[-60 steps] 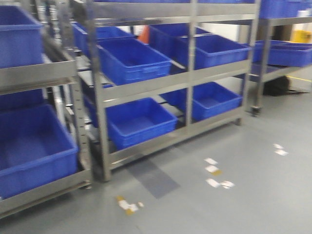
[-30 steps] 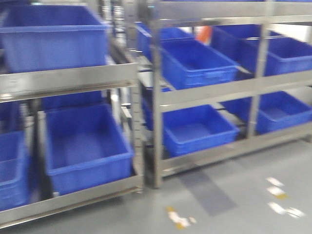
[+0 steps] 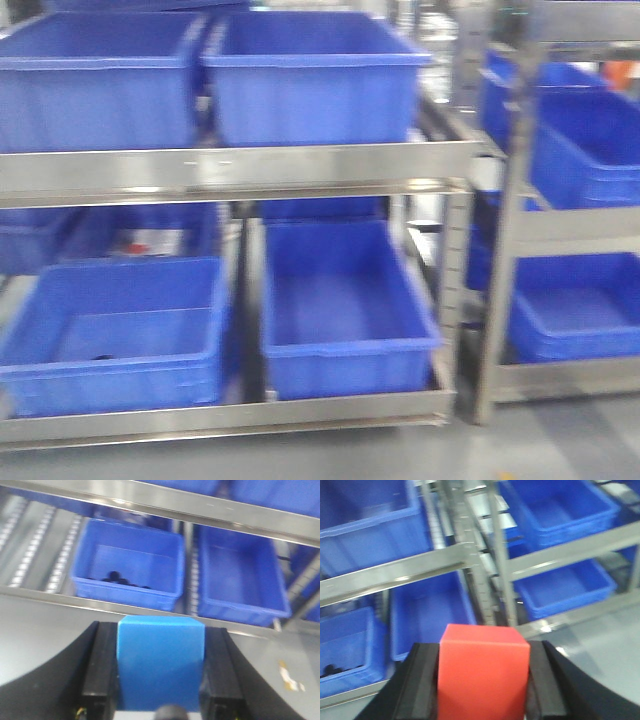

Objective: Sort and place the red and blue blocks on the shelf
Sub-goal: 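Turn the base toward the shelving rack of blue bins, then move both held cubes over the blue bins on the shelf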

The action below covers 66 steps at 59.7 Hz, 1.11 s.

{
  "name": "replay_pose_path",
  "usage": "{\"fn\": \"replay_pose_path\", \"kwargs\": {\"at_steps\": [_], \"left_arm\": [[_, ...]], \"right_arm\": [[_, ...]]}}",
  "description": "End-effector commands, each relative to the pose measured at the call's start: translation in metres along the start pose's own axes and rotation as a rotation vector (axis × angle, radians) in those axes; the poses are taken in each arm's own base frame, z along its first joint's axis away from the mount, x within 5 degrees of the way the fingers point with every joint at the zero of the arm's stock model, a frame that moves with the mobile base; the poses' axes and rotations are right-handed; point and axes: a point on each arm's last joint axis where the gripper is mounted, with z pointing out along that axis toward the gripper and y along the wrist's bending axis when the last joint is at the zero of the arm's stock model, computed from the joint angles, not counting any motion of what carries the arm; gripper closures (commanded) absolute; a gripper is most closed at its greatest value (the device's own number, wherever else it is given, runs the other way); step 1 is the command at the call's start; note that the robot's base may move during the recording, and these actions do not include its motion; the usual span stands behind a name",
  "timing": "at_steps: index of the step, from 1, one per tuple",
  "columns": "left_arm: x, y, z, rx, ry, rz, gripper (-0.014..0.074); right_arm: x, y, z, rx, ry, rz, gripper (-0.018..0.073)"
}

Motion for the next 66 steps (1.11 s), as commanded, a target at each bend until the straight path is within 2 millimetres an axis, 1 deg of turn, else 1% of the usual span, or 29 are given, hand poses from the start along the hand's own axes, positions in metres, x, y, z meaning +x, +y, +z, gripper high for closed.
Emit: {"fn": "replay_pose_path", "kwargs": {"at_steps": [1,66], "left_arm": [[-0.0139,-0.0048,-0.0043,0.038,-0.091,0.004,0.0473],[-0.0139,-0.0048,-0.0043,0.039,-0.091,0.003,0.0473]], "right_arm": [[-0.0161,0.0034,-0.0042,-0.021,-0.115,-0.014,0.0500],[-0.0161,0.0034,-0.0042,-0.021,-0.115,-0.014,0.0500]]}}
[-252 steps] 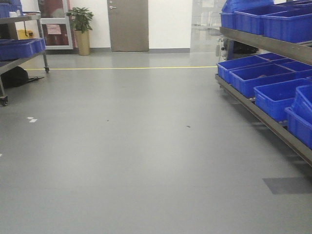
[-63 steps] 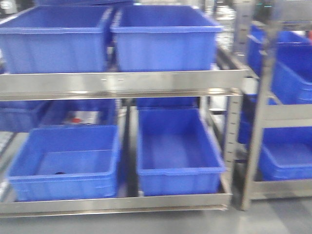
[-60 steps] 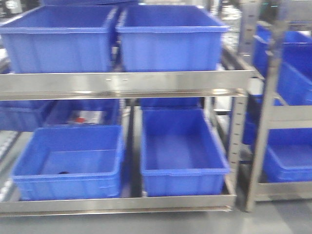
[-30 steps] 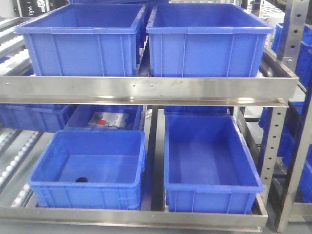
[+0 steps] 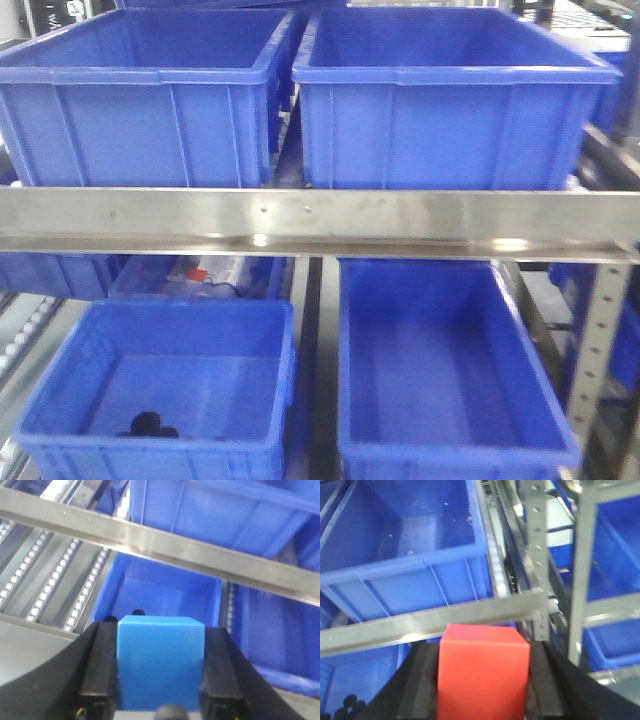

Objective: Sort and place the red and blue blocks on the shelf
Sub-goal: 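Move both held cubes over the blue bins on the shelf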

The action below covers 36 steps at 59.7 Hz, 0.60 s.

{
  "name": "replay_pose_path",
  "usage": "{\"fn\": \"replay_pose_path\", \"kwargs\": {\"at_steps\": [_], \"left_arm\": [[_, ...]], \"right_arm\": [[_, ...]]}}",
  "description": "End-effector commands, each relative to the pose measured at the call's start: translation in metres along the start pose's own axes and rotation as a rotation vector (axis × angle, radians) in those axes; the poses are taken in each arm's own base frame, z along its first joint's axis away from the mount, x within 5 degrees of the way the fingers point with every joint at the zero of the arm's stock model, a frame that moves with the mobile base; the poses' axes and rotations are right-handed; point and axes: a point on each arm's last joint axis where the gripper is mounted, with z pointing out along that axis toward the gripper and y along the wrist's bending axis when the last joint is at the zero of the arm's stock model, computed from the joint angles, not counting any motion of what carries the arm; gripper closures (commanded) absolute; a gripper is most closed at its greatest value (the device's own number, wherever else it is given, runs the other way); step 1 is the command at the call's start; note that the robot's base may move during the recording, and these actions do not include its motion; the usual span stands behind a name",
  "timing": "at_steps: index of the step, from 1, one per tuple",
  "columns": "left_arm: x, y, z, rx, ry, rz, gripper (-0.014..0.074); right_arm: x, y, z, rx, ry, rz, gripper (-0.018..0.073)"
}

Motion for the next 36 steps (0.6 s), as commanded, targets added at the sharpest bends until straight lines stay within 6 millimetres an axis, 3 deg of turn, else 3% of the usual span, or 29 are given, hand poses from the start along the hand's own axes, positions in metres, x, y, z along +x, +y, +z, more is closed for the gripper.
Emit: {"fn": "replay_pose_path", "kwargs": {"at_steps": [1,36], "left_arm": [[-0.0139,-0.0048,-0.0043,0.039,-0.091,0.003,0.0473],[-0.0139,-0.0048,-0.0043,0.039,-0.091,0.003,0.0473]], "right_arm": [[-0.0161,0.0034,-0.0042,-0.021,-0.115,-0.014,0.0500],[-0.0161,0.0034,-0.0042,-0.021,-0.115,-0.014,0.0500]]}}
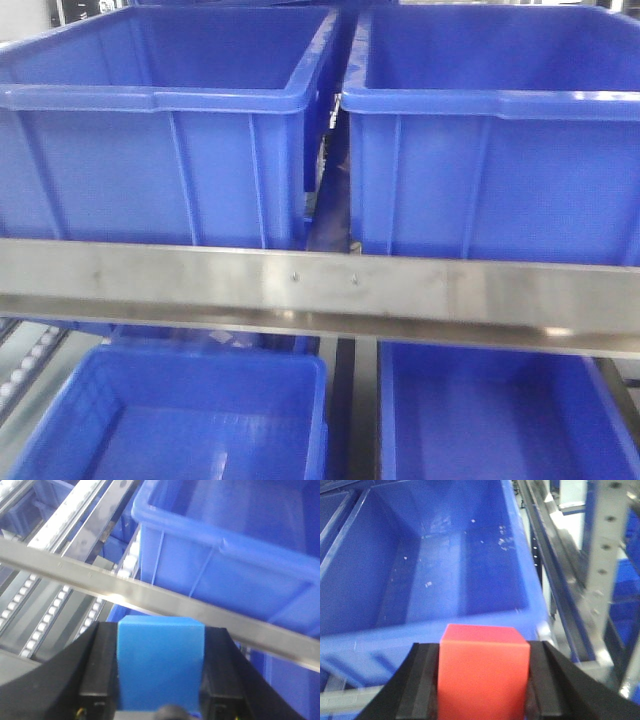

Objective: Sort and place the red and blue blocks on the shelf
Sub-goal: 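Move both held cubes over the blue bins on the shelf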

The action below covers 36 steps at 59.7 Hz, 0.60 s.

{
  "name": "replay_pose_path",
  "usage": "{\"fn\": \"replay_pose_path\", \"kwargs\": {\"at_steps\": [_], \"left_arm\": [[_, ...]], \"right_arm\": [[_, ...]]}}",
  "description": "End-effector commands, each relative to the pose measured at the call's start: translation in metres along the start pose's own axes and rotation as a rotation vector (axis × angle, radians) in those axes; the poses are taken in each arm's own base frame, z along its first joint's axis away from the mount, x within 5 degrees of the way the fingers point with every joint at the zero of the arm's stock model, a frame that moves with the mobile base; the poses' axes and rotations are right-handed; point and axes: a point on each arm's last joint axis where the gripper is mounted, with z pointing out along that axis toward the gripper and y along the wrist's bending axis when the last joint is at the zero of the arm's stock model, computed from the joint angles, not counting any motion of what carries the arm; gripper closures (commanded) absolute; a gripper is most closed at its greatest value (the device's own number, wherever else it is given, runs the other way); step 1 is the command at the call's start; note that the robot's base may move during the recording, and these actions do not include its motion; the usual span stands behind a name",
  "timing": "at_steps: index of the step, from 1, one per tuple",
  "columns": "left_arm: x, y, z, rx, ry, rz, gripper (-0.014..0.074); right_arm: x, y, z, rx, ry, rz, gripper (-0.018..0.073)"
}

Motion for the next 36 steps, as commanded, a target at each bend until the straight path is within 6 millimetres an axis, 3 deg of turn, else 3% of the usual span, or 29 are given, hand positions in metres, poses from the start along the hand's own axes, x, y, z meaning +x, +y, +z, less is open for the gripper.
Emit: {"fn": "replay_pose_path", "kwargs": {"at_steps": [1,36], "left_arm": [[-0.0139,-0.0048,-0.0043,0.039,-0.091,0.003,0.0473],[-0.0139,-0.0048,-0.0043,0.039,-0.091,0.003,0.0473]], "right_arm": [[-0.0161,0.0034,-0.0042,-0.021,-0.115,-0.014,0.0500],[-0.0161,0.0034,-0.0042,-0.021,-0.115,-0.014,0.0500]]}}
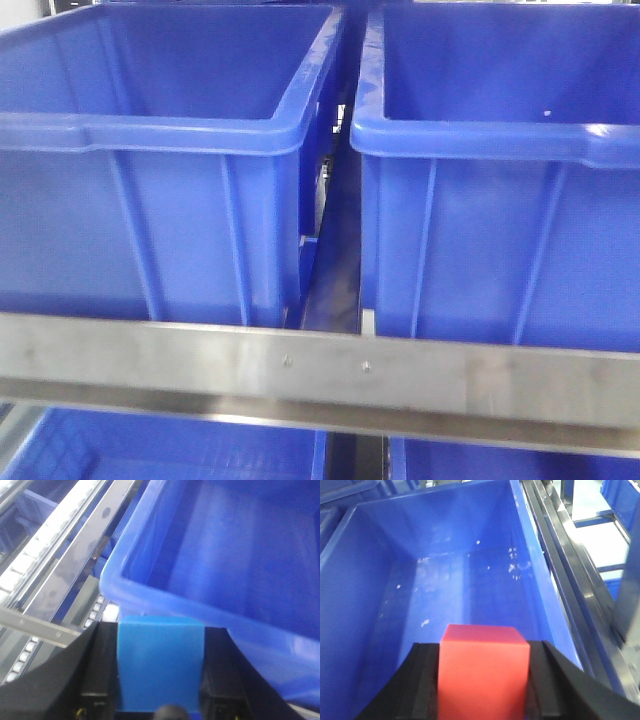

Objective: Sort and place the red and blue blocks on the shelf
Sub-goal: 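Move both held cubes over the blue bins on the shelf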

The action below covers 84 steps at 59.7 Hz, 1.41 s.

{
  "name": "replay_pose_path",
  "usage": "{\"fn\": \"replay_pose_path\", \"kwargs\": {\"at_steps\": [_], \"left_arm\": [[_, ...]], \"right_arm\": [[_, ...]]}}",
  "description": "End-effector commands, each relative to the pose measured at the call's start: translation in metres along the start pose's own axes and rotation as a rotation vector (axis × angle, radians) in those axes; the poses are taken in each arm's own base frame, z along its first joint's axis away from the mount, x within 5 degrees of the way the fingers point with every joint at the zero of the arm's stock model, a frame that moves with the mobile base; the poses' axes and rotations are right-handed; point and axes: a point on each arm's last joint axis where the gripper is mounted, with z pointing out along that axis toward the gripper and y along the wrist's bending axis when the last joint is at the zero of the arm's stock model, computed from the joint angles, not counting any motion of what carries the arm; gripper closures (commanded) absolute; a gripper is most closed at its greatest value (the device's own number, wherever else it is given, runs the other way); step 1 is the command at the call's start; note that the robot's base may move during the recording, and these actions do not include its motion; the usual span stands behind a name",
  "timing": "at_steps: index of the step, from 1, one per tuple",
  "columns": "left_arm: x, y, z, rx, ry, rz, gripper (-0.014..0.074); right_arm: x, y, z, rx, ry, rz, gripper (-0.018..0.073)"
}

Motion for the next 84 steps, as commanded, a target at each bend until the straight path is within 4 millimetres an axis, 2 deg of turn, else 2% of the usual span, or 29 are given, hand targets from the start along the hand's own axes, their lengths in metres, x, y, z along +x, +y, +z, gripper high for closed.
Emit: {"fn": "replay_pose_path", "kwargs": {"at_steps": [1,84], "left_arm": [[-0.0139,-0.0048,-0.0043,0.039,-0.091,0.003,0.0473],[-0.0139,-0.0048,-0.0043,0.039,-0.091,0.003,0.0473]], "right_arm": [[-0.0161,0.0034,-0.0042,-0.021,-0.115,-0.014,0.0500],[-0.0161,0.0034,-0.0042,-0.021,-0.115,-0.014,0.0500]]}}
